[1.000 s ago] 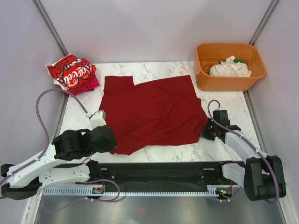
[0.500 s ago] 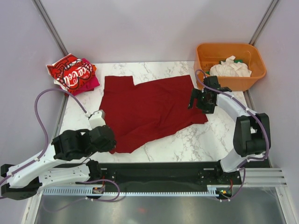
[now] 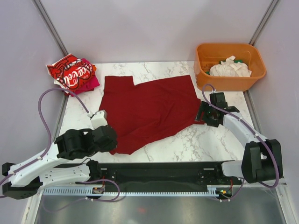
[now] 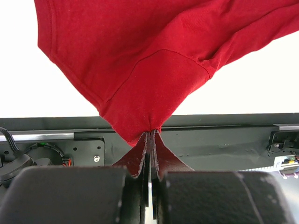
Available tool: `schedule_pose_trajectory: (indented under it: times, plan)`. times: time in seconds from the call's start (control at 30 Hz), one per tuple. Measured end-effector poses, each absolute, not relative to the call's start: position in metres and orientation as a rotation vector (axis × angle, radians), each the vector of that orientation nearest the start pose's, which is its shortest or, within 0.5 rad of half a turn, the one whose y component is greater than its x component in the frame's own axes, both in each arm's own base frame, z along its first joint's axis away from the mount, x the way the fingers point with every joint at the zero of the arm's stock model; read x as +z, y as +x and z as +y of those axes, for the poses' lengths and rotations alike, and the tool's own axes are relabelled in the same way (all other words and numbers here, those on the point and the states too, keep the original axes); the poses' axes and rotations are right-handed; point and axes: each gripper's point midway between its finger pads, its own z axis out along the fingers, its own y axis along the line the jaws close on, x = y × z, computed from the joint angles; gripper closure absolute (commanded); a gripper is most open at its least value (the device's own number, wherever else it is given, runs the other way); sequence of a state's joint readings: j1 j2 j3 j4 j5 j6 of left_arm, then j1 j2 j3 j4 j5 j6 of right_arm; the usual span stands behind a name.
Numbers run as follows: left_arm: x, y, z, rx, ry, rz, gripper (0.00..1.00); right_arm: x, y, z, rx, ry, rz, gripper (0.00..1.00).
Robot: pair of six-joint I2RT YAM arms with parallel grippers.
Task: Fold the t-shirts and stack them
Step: Fold the tshirt
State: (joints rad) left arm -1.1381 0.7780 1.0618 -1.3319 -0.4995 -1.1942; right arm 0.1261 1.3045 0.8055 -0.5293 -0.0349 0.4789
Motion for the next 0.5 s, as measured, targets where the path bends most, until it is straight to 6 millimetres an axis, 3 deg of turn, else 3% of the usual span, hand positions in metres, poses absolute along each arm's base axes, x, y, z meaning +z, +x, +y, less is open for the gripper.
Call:
schedule_pose_trajectory:
  times: [0.2,0.4,0.5]
  plan:
    - [0.200,0.112,-0.124,-0.349,-0.233,2.463,0.98,0.044,0.286,0.056,0.229,0.483,2.628,0.41]
    - [0.199,0.112,-0.124,-0.343,-0.230,2.465,0.98,0.019,0.295,0.050,0.207,0.516,2.665,0.48]
    - [0.199,0.112,-0.124,-0.337,-0.228,2.467,0.98,0.019,0.303,0.048,0.213,0.520,2.640,0.55]
